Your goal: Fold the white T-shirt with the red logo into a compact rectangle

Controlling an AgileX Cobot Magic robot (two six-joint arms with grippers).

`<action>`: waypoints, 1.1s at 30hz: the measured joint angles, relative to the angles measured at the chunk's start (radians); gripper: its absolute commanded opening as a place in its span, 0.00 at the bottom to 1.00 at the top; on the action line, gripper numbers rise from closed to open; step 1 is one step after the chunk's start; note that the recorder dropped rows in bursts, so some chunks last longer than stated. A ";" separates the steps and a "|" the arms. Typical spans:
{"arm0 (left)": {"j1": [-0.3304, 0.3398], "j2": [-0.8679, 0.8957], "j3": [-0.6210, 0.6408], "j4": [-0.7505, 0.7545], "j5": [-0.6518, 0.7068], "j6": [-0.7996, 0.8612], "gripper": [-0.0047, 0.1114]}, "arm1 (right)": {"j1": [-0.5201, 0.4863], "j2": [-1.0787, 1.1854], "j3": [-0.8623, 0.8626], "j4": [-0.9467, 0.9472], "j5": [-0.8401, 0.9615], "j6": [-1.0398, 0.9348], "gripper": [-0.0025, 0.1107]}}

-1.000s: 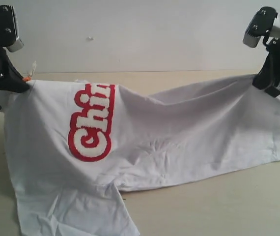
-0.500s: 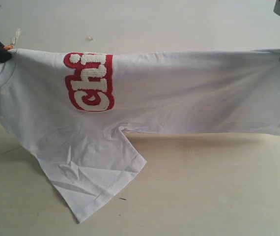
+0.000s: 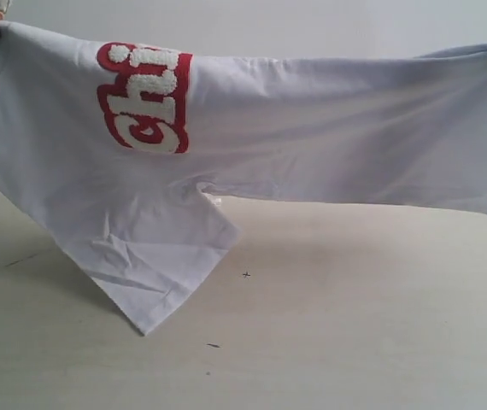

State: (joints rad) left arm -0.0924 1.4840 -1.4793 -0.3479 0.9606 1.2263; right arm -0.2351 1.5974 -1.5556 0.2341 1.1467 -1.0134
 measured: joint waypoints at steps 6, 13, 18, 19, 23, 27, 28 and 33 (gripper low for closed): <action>0.000 -0.083 -0.054 0.012 0.098 -0.063 0.04 | 0.000 -0.052 -0.053 0.032 0.069 0.003 0.02; -0.146 -0.263 -0.059 0.172 0.219 -0.198 0.04 | 0.000 -0.199 -0.061 0.072 0.080 0.054 0.02; -0.176 -0.388 -0.068 0.229 0.266 -0.241 0.04 | 0.000 -0.289 -0.040 0.121 0.085 0.119 0.02; -0.188 -0.427 -0.090 0.239 0.271 -0.255 0.04 | 0.000 -0.317 -0.037 0.123 0.085 0.166 0.02; -0.226 -0.463 -0.137 0.241 0.273 -0.281 0.04 | 0.000 -0.354 -0.036 0.136 0.086 0.199 0.02; -0.267 -0.393 -0.110 0.261 0.273 -0.296 0.04 | 0.000 -0.328 -0.036 0.128 0.087 0.221 0.02; -0.275 -0.367 -0.101 0.266 0.273 -0.296 0.04 | 0.000 -0.310 -0.036 0.125 0.087 0.224 0.02; -0.288 -0.192 -0.083 0.280 0.271 -0.299 0.04 | 0.000 -0.140 -0.036 0.113 0.085 0.226 0.02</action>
State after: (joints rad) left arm -0.3807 1.2918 -1.5622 -0.0675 1.2320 0.9269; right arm -0.2351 1.4573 -1.5913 0.3468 1.2318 -0.7874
